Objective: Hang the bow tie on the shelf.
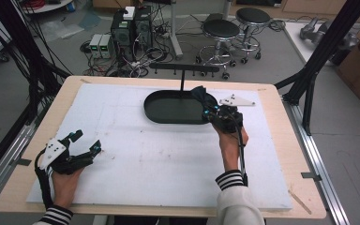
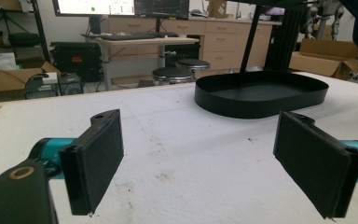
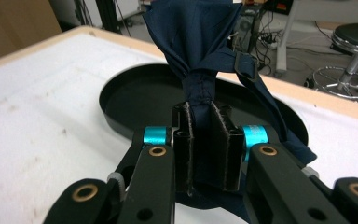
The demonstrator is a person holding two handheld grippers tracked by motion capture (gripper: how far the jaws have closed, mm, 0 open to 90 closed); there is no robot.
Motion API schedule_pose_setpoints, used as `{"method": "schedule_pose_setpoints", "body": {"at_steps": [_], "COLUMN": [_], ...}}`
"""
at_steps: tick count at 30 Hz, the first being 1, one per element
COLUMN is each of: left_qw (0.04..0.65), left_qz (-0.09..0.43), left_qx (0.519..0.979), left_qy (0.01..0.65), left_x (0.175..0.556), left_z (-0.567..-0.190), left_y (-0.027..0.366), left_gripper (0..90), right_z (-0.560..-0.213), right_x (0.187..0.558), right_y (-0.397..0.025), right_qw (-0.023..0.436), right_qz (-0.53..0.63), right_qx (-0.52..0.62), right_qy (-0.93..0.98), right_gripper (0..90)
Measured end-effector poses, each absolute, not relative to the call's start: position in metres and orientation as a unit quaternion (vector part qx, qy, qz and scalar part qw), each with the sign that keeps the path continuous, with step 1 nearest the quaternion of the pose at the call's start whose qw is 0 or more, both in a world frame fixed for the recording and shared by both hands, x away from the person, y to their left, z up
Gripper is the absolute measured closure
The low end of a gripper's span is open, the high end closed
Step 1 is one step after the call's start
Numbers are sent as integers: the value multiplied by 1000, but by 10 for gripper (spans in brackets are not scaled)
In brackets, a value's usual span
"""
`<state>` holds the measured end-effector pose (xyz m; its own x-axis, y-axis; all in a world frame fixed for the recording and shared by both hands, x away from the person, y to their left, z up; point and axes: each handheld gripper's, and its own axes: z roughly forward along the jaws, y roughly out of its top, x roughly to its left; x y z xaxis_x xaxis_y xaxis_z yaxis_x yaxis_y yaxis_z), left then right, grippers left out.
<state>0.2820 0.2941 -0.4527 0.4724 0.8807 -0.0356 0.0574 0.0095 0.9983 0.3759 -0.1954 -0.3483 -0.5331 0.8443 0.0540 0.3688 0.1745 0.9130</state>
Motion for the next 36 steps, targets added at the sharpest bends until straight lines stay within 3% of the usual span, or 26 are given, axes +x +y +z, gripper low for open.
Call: {"method": "schedule_pose_setpoints", "body": {"at_steps": [28,36], "left_qw": [598,598], "left_qz": [345,344], "left_qx": [614,614], "left_qy": [384,384], "left_x": [282,282], "left_z": [-453,-453], "left_y": [294,294], "left_gripper": [163,163], "right_z": [-321,-323], "right_x": [420,431], "right_y": [-166,-163], "right_qw": [269,254], "right_qz": [507,514], "right_qx": [392,409], "right_qy": [719,710], "right_gripper": [796,796]}}
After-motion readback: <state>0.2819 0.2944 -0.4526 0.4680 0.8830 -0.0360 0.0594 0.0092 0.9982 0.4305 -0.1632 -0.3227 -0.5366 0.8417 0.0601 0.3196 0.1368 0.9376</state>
